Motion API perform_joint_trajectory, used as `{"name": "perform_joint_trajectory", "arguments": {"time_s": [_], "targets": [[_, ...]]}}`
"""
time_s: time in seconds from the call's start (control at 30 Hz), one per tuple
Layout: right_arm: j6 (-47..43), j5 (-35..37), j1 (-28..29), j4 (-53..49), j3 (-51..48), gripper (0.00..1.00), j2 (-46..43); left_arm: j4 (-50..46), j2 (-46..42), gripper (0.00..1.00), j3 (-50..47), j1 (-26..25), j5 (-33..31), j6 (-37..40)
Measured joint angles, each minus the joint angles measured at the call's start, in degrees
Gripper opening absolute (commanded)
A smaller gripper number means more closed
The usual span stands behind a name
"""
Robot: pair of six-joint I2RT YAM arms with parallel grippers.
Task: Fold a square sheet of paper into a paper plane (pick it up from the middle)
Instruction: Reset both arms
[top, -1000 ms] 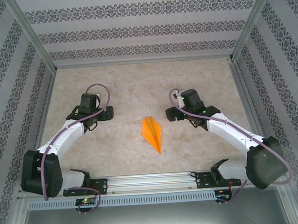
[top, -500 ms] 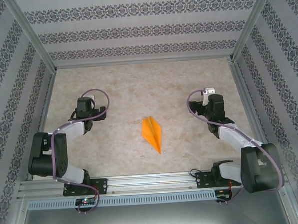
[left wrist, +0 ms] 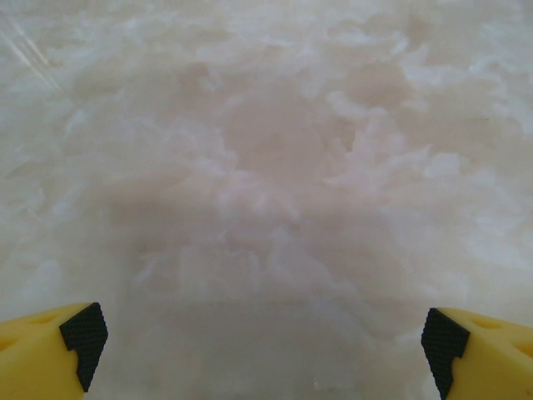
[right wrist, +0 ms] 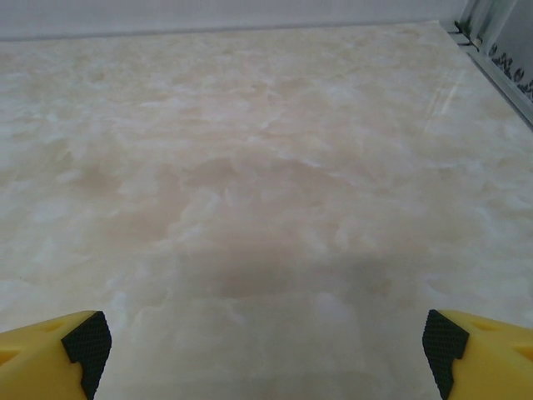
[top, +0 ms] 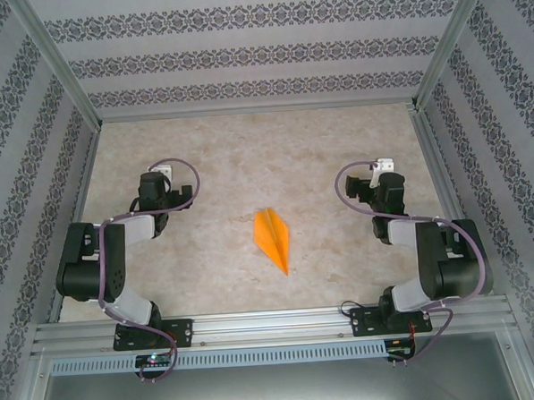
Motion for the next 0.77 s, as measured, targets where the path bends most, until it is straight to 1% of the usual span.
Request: {"name": "perform_joint_trajectory", "arguments": {"time_s": [0.27, 0.4, 0.57, 0.77], "targets": [[-0.2, -0.5, 0.0, 8.4, -3.1, 0.98, 1.2, 10.6, -2.2, 1.0, -9.0, 0.0, 0.4, 0.3], [-0.2, -0.4, 0.1, 9.9, -4.1, 0.98, 1.2, 15.8, -2.2, 1.0, -11.6, 0.2, 1.5, 0.3], [-0.2, -0.5, 0.1, 9.8, -4.1, 0.98, 1.2, 19.3, -2.2, 1.0, -12.1, 0.4, 1.8, 0.4], [-0.2, -0.5, 0.1, 9.8, -4.1, 0.98, 1.2, 20.0, -2.2, 1.0, -12.1, 0.6, 2.0, 0.4]]}}
